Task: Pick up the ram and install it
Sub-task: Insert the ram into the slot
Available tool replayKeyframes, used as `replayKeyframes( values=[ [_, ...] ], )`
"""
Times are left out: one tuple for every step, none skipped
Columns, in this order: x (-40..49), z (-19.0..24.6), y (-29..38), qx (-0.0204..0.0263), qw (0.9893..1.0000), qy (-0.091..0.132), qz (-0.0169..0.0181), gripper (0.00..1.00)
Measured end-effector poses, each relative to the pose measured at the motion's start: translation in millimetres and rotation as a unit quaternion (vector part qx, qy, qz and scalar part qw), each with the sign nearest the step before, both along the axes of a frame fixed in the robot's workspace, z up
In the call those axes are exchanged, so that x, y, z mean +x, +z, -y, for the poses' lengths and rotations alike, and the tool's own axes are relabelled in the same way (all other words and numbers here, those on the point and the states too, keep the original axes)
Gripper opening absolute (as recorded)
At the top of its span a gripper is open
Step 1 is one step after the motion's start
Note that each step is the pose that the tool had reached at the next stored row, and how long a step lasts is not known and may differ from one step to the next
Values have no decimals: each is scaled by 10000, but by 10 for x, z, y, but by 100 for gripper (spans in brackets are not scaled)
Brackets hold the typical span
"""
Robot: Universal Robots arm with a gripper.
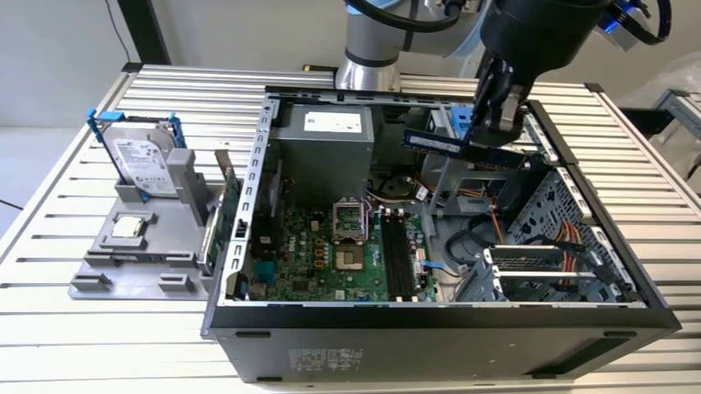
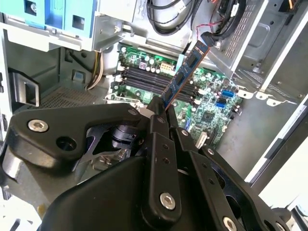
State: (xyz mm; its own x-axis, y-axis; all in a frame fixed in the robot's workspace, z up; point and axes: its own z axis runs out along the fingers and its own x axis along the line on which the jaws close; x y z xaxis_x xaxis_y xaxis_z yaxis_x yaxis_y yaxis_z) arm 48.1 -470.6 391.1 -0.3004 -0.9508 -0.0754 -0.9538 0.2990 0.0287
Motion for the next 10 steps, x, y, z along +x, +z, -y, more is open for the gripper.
replayKeyframes(
  values=[
    [0,0,0,0,10000,-19,0,0],
    [0,0,0,0,10000,-38,0,0],
    [0,0,0,0,10000,-56,0,0],
    [0,0,0,0,10000,-75,0,0],
    [0,0,0,0,10000,-94,0,0],
    [0,0,0,0,9999,-112,0,0],
    [0,0,0,0,9999,-132,0,0],
    [0,0,0,0,9999,-153,0,0],
    [0,0,0,0,9998,-174,0,0],
    [0,0,0,0,9998,-194,0,0]
  ],
)
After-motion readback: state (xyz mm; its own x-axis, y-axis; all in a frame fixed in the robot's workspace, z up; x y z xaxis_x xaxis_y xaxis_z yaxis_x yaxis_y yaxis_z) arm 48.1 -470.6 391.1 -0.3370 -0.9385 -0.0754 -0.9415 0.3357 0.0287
